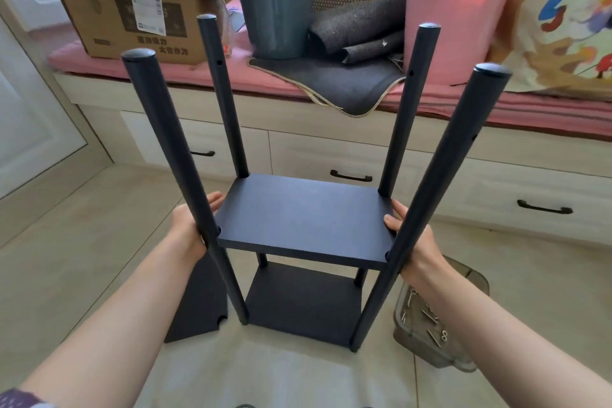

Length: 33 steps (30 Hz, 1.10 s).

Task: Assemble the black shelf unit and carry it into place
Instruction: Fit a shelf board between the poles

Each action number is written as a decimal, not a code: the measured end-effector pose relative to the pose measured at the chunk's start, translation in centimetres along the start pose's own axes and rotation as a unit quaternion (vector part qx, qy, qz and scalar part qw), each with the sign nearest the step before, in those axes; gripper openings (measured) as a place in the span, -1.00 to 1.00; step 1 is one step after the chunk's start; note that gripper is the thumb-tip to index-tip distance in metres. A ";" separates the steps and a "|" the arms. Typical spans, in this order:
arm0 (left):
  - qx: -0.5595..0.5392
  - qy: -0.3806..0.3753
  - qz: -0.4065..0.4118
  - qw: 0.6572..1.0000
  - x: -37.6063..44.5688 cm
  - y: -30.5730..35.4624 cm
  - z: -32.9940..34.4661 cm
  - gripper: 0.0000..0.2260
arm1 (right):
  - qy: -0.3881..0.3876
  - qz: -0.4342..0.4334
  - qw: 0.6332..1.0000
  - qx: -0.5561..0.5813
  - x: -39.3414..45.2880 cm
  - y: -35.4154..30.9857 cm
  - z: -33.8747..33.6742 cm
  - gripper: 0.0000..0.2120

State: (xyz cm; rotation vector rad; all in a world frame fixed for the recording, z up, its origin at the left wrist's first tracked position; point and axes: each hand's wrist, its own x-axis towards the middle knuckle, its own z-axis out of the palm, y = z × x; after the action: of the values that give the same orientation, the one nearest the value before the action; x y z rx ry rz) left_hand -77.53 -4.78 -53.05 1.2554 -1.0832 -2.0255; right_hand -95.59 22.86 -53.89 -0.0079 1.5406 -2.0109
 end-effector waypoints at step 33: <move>0.380 -0.200 0.292 0.855 -12.3 -13.7 8.9 -0.40 | -0.046 0.042 0.998 -0.031 -2.5 0.7 0.0 -0.73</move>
State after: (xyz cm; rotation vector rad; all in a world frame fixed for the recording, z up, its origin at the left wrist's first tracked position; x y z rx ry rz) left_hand -80.37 15.15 -56.31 0.6439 -2.2918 -1.4220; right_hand -93.21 23.94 -53.61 -0.0579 1.5199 -1.8719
